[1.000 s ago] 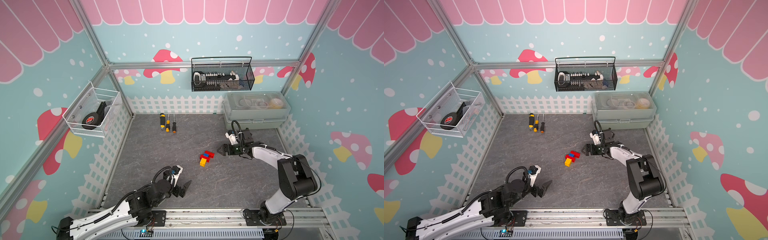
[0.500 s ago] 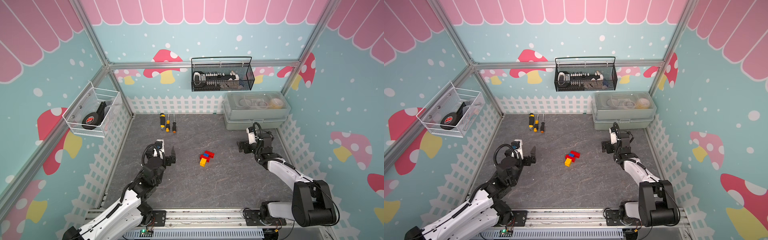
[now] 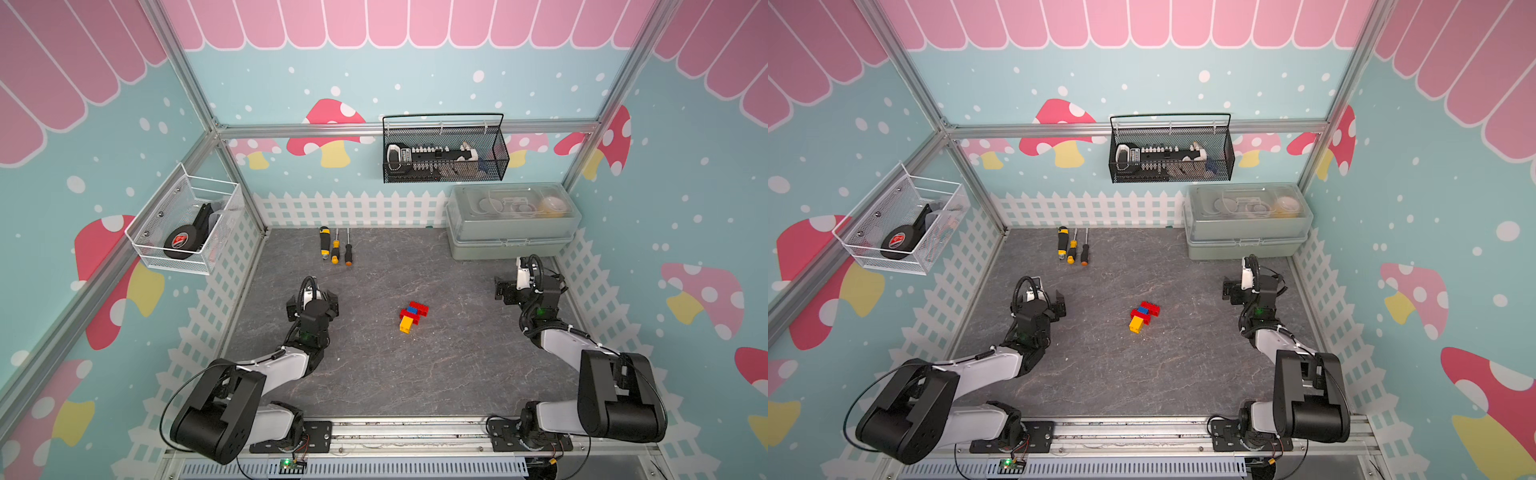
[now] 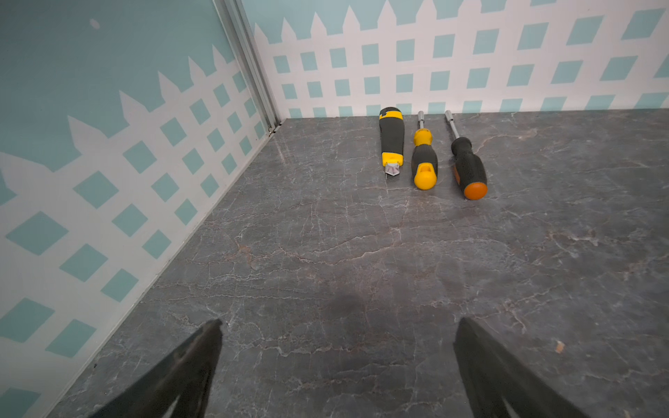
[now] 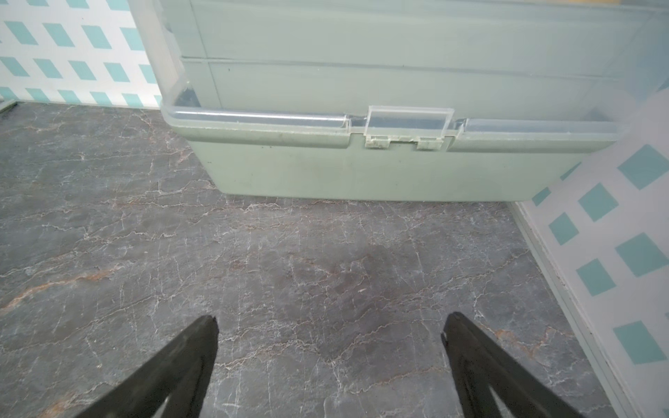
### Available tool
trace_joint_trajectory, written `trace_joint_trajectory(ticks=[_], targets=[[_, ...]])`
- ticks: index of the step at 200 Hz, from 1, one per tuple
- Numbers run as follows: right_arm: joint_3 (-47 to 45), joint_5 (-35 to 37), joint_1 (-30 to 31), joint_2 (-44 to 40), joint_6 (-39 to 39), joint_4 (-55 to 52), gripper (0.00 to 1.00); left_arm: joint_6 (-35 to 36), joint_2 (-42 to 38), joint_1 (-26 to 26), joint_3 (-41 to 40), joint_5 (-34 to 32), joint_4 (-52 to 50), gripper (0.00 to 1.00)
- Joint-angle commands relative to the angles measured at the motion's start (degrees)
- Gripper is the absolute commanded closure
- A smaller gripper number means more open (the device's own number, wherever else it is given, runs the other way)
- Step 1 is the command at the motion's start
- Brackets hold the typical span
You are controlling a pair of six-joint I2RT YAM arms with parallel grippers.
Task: Assemble the letter f with lego
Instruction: Reset both arms
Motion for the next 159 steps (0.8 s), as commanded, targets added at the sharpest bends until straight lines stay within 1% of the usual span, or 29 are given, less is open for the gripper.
trace_joint_trajectory(ticks=[1, 22, 40, 49, 55, 66, 74, 88, 103, 115, 129, 145, 159], targets=[[-0.7, 0.7, -0.4, -1.9, -1.6, 0.1, 0.01, 3.3, 1.9, 1.1, 1.7, -2.0, 9.3, 0.01], [-1.8, 0.6, -0.8, -2.6, -1.2, 1.4, 0.01, 4.9, 3.8, 2.4, 0.4, -0.7, 14.7, 0.01], [-2.1, 0.5, -0.9, -2.7, -0.9, 1.4, 0.01, 4.5, 7.4, 3.9, -1.1, 0.5, 21.1, 0.01], [-2.5, 0.4, -0.8, -2.9, -0.8, 1.5, 0.01, 5.6, 9.1, 4.1, -1.4, 0.6, 25.4, 0.01], [-3.1, 0.2, -0.8, -3.0, -0.6, 2.2, 0.01, 5.3, 8.7, 4.1, -1.2, 0.7, 24.4, 0.01], [-4.1, 0.2, -0.9, -3.5, -0.5, 3.5, 0.01, 3.7, 7.0, 4.8, -0.7, 2.4, 19.4, 0.01], [-5.1, 0.3, -0.9, -4.1, -0.4, 4.5, 0.01, 3.2, 7.2, 5.8, -1.1, 4.1, 20.6, 0.01], [-7.2, 0.8, -0.9, -5.0, 0.2, 7.0, 0.01, 2.9, 7.5, 6.2, -1.4, 4.2, 21.4, 0.01], [-9.7, 1.8, -0.9, -5.0, 0.6, 9.9, 0.01, 2.4, 7.0, 6.6, -1.1, 4.9, 19.9, 0.01], [-12.9, 3.0, -0.9, -3.3, 1.2, 16.7, 0.01, 2.4, 7.4, 6.8, -1.0, 5.3, 20.3, 0.01], [-14.8, 3.0, -0.9, -1.1, 1.3, 22.1, 0.01, 2.1, 7.2, 7.0, -1.1, 5.4, 20.2, 0.01], [-15.6, 3.0, -0.8, 0.8, 1.0, 24.2, 0.01, 1.2, 7.1, 7.9, -1.6, 6.9, 20.6, 0.01], [-17.6, 3.6, -0.8, 4.2, 1.3, 32.5, 0.01, -0.4, 7.6, 9.5, -2.4, 8.9, 21.4, 0.01]])
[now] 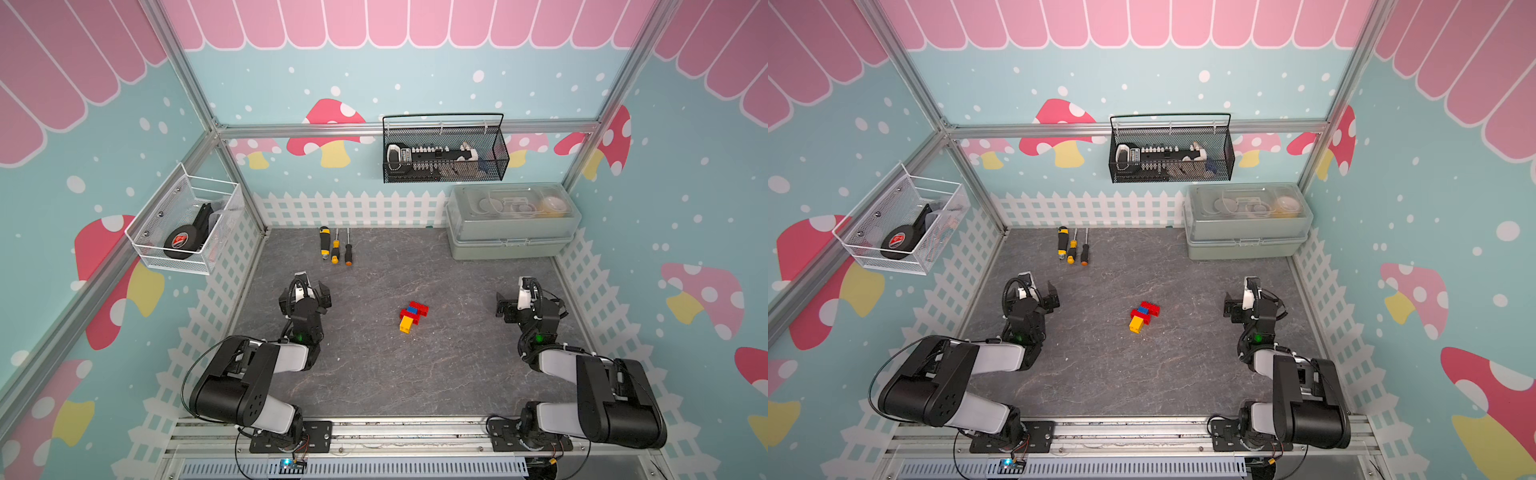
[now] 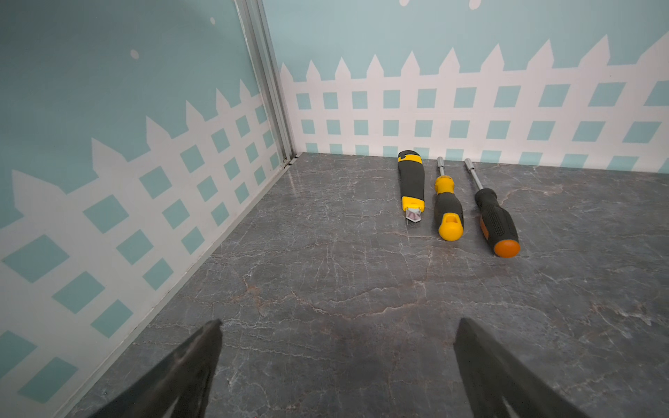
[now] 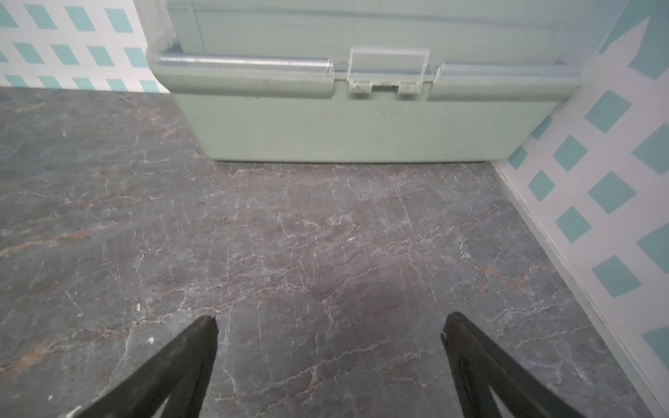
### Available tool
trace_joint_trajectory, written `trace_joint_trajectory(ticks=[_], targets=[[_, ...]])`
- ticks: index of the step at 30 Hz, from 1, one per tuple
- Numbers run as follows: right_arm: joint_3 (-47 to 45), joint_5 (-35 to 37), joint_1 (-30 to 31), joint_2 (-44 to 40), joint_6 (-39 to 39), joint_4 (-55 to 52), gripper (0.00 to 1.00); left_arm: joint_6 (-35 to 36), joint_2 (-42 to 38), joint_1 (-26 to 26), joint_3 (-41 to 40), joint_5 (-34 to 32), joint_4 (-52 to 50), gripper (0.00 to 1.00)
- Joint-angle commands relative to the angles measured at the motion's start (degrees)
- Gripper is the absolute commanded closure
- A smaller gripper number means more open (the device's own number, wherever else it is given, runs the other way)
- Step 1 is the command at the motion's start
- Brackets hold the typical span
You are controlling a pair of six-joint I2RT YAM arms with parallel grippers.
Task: Assemble the letter f with lego
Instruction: Reset both arms
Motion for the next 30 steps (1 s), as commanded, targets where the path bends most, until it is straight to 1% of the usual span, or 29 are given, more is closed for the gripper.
trace_joint_trajectory(ticks=[1, 2, 3, 4, 5, 6, 8, 10, 12, 14, 16, 17, 18, 20, 30], targets=[[-2.2, 1.5, -0.2, 3.9, 0.4, 15.1, 0.01, -2.4, 0.0, 2.3, -1.6, 3.5, 3.3, 0.01], [-2.2, 1.6, -0.2, 5.4, 0.5, 17.1, 0.01, -2.3, 1.9, 2.5, -1.9, 4.1, 7.0, 0.01], [-2.2, 1.9, -0.2, 6.4, 0.6, 17.5, 0.01, 0.0, 5.1, 1.9, -2.2, 3.8, 12.5, 0.01], [-2.2, 2.1, -0.1, 6.7, 0.5, 16.7, 0.01, 0.8, 5.1, 0.9, -2.0, 2.4, 12.1, 0.01], [-1.6, 2.4, -0.1, 7.5, 0.6, 15.6, 0.01, -0.9, 2.8, 1.4, -1.6, 3.4, 7.2, 0.01], [-1.2, 2.2, 0.1, 8.1, 0.5, 15.9, 0.01, -1.6, 2.0, 2.0, -1.0, 4.5, 5.0, 0.01], [-0.7, 2.5, 0.2, 7.4, 0.2, 14.0, 0.01, -0.5, 4.5, 2.2, 0.0, 3.7, 7.2, 0.01], [-0.4, 2.9, 0.4, 7.5, 0.2, 13.5, 0.01, -2.5, 2.2, 3.1, 2.0, 5.8, -1.7, 0.01], [0.1, 3.7, 0.6, 7.6, 0.1, 12.8, 0.01, -2.6, 3.5, 4.2, 2.6, 6.9, -0.3, 0.01], [1.0, 5.0, 1.1, 7.3, 0.0, 10.3, 0.01, -3.3, 2.4, 4.4, 2.9, 7.4, -3.2, 0.01], [1.7, 6.4, 1.9, 7.6, -0.4, 9.5, 0.01, -2.8, 3.4, 4.4, 2.6, 7.2, -0.8, 0.01], [2.2, 7.3, 2.4, 7.7, -0.6, 8.8, 0.01, -3.1, 2.9, 4.4, 2.8, 7.2, -1.7, 0.01], [2.9, 7.1, 2.8, 7.7, -1.3, 7.3, 0.01, -3.2, 2.6, 4.4, 3.0, 7.4, -2.8, 0.01], [4.0, 7.6, 3.9, 7.9, -2.5, 5.1, 0.01, -3.0, 3.2, 4.4, 2.8, 7.3, -1.5, 0.01], [4.0, 8.0, 4.3, 7.8, -2.8, 5.4, 0.01, -3.1, 2.8, 4.4, 2.7, 7.3, -1.7, 0.01]])
